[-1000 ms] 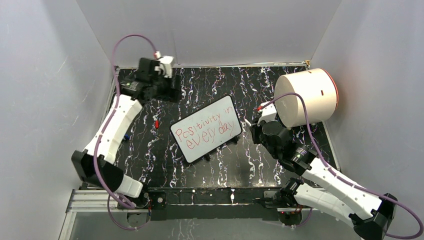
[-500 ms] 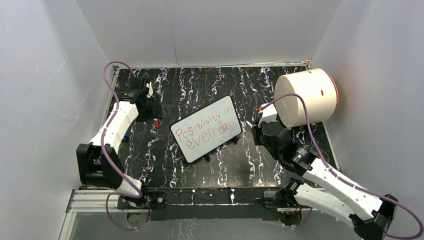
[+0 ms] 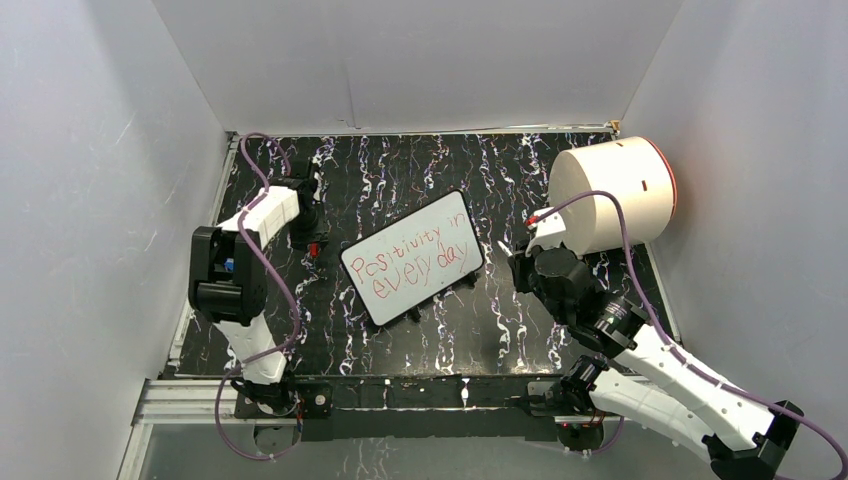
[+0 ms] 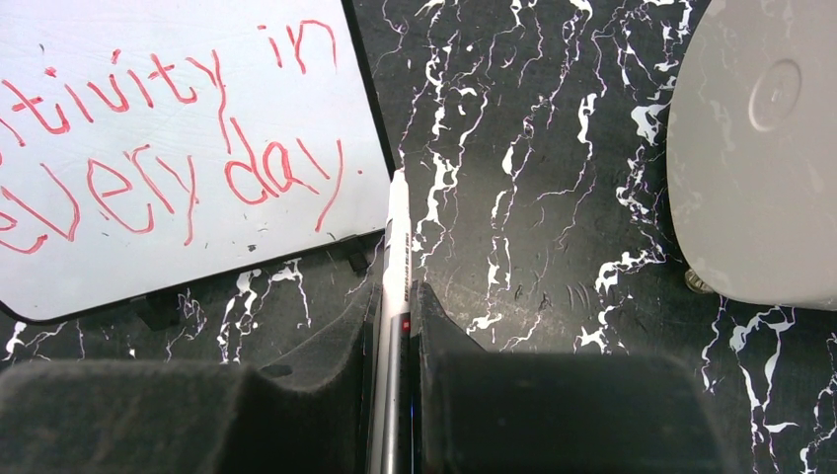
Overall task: Write a sentence on the whiteboard
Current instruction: Close the pen cap at the center of the board.
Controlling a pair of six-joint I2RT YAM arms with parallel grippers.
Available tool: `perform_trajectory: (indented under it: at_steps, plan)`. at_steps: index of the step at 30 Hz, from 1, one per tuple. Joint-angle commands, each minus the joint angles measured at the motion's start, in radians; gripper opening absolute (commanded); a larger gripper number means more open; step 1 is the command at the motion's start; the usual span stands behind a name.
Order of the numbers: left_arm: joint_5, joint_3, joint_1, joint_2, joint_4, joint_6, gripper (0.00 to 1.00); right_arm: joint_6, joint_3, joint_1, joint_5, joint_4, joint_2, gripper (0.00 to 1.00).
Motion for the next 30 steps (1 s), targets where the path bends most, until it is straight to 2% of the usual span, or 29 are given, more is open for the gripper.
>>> perform_trajectory:
  at_steps: [1,8,26,30]
  plan:
    - [-0.047,0.057,0.008,0.034,0.003,0.011,0.37,0.01,0.037,-0.001,0.027,0.024,0.008,0.0]
    - [-0.027,0.097,0.031,0.082,0.004,0.03,0.32,0.007,0.034,-0.001,0.027,0.033,0.018,0.0]
    - [0.076,0.088,0.074,0.217,0.013,0.054,0.2,0.008,0.037,-0.002,0.03,0.027,0.023,0.0]
    - [0.098,0.082,0.074,0.224,0.003,0.059,0.09,0.004,0.047,-0.001,-0.002,0.024,0.016,0.0]
